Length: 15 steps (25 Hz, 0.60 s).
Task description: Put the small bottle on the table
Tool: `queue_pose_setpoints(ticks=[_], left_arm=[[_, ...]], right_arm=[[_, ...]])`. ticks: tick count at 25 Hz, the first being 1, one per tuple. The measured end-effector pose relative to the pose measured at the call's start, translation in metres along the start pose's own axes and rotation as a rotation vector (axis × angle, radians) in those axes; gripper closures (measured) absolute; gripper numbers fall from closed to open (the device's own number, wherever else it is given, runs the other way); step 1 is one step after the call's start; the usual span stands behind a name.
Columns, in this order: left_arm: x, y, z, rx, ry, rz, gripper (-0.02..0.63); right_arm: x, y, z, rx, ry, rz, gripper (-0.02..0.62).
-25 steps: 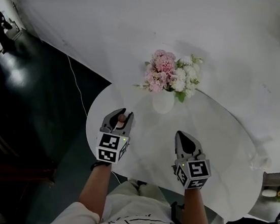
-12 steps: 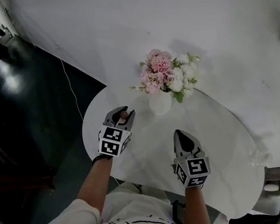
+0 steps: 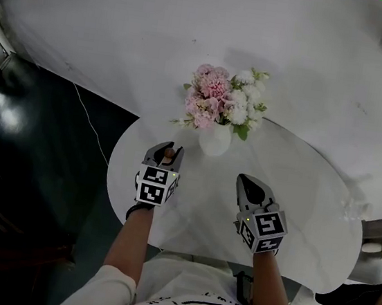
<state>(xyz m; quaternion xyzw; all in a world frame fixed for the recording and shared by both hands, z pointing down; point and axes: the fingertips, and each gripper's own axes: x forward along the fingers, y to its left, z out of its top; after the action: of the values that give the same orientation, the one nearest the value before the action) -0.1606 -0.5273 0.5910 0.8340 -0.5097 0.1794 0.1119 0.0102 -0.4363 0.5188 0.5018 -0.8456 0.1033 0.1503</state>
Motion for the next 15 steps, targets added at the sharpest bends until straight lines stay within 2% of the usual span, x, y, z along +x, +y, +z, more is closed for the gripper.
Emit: queue_pose_setpoints(ticks=[15], left_arm=[[0.021,-0.003,-0.014,0.007,0.051,-0.034,0.495]], right_arm=[[0.008,-0.004,-0.007,0.015,0.002,-0.016,0.603]])
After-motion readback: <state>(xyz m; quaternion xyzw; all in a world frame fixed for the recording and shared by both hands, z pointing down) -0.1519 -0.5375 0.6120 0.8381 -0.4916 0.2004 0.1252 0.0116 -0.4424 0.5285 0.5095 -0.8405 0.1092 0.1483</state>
